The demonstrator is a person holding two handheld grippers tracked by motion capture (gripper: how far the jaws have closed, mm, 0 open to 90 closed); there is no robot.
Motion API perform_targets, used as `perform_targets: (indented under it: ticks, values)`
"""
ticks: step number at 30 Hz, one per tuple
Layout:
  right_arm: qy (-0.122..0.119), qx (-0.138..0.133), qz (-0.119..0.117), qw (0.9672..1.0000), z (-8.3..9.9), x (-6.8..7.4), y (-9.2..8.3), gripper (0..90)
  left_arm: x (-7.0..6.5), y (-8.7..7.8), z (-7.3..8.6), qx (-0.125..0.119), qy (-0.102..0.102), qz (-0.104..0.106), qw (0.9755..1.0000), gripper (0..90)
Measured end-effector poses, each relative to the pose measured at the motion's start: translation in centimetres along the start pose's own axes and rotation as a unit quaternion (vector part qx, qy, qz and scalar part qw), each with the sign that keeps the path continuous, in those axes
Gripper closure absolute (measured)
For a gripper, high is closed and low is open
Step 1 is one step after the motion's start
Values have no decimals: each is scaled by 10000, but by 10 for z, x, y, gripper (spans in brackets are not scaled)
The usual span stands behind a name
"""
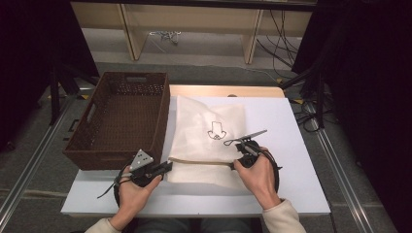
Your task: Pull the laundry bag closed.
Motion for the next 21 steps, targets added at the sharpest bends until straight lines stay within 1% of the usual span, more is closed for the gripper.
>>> perform_targets:
  ticks: [1, 2, 3, 4, 5, 6, 7, 8, 9, 10, 12, 13, 15, 16, 17, 18, 19, 20, 21]
  values:
    - [-180, -152, -8, 9997, -3, -3, 2, 876, 0, 0, 0, -3, -5, 10, 10000, 855]
    - [-106, -110, -15, 9999, -2, -2, 1, 877, -1, 0, 0, 3, 14, 14, 10000, 856]
    - [-106, -110, -15, 9999, -2, -2, 1, 877, -1, 0, 0, 3, 14, 14, 10000, 855]
    - [31, 4, -37, 10000, 1, 0, 0, 876, 0, 0, 0, 1, 20, 10, 10000, 855]
    - [-61, -132, 2, 9999, -2, -3, 1, 876, 0, 0, 0, -4, 3, 13, 10000, 855]
    - [-61, -132, 2, 9999, -2, -3, 1, 876, 0, 0, 0, -1, 0, 11, 10000, 855]
    - [-203, -175, -8, 9996, -3, -6, 2, 877, 0, 0, 0, -2, 13, 9, 10000, 855]
    - [-203, -175, -8, 9996, -3, -6, 2, 877, 0, 0, 0, -3, 7, 13, 10000, 855]
    - [-34, -39, -14, 10000, 0, -4, 0, 876, 0, 0, 0, 0, 13, 13, 10000, 855]
    - [-29, -26, -26, 10000, 1, -4, -1, 876, -1, 0, 0, -2, 9, 14, 10000, 855]
    - [-67, -84, 62, 9999, 0, -6, 1, 877, 0, 0, 0, -1, 6, 7, 10000, 855]
    - [-178, -161, 21, 9997, -2, -7, 1, 877, 0, 0, 0, -3, -3, 1, 10000, 855]
    - [121, -12, 21, 9999, 2, -5, -1, 876, 0, 0, 0, -2, 11, 10, 10000, 855]
    - [-102, -151, 10, 9998, -1, -8, 0, 876, 0, 0, 0, 0, 24, 2, 10000, 855]
    - [-102, -151, 10, 9998, -1, -8, 0, 876, 0, 0, 0, -3, 16, 5, 10000, 855]
    - [3, -100, 67, 9999, 0, -9, -1, 876, 0, 0, 0, 0, 8, 5, 10000, 855]
    - [158, 46, 34, 9999, 3, -6, -3, 876, 0, 0, 0, -2, 10, 4, 10000, 855]
    - [174, 27, 53, 9998, 3, -6, -3, 876, 0, 0, 0, 4, 11, 6, 10000, 855]
    - [-172, -192, 7, 9997, -1, -11, 1, 877, 0, 0, 0, 0, 16, 9, 10000, 855]
Point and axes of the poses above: each handheld gripper's, and its own axes: y roughly forward along the jaws, z roughly out of its underside, x roughly to its left, the point moved 10 cm from there along y, roughly forward along the jaws, and after that the axes turned 2 degrees about z, right-handed, at the moved point
